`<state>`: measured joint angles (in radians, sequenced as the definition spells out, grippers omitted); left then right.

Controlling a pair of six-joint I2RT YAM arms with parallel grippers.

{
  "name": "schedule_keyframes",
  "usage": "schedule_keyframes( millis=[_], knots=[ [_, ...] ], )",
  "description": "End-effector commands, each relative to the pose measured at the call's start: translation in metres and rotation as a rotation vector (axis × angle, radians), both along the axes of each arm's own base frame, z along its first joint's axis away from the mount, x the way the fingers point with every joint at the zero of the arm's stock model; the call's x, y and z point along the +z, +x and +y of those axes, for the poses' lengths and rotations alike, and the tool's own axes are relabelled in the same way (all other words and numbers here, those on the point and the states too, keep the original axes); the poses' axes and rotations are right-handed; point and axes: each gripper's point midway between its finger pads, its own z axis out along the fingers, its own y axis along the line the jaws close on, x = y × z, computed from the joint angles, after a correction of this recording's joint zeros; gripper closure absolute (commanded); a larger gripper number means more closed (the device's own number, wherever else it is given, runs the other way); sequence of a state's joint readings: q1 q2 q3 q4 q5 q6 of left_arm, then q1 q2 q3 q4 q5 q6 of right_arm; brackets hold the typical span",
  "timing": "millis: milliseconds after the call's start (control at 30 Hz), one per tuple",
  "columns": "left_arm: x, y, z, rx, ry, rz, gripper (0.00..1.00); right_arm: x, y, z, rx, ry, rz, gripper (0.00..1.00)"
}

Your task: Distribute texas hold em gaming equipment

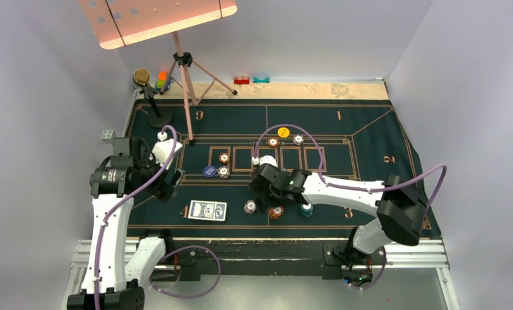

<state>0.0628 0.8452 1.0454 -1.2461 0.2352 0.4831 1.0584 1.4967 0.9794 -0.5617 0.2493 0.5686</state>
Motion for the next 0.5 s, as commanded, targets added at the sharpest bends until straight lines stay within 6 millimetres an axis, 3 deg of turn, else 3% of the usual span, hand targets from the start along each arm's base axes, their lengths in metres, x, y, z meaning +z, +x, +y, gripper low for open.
schedule_keyframes(
  millis=[0, 133, 300, 467],
  knots=[
    [0.01, 0.001, -0.003, -0.023, -0.007, -0.04, 0.0, 0.003, -0.009, -0.001, -0.058, 0.04, -0.013, 0.07],
    [0.011, 0.0, -0.004, -0.025, -0.009, -0.043, 0.0, -0.009, -0.018, -0.001, -0.049, 0.041, 0.015, 0.07],
    [0.01, -0.001, -0.006, -0.034, -0.019, -0.041, 0.0, -0.027, -0.022, -0.002, -0.054, 0.015, 0.042, 0.17],
    [0.008, 0.0, -0.006, -0.033, -0.017, -0.039, 0.0, -0.031, -0.02, -0.004, -0.059, -0.007, 0.038, 0.26]
  ],
)
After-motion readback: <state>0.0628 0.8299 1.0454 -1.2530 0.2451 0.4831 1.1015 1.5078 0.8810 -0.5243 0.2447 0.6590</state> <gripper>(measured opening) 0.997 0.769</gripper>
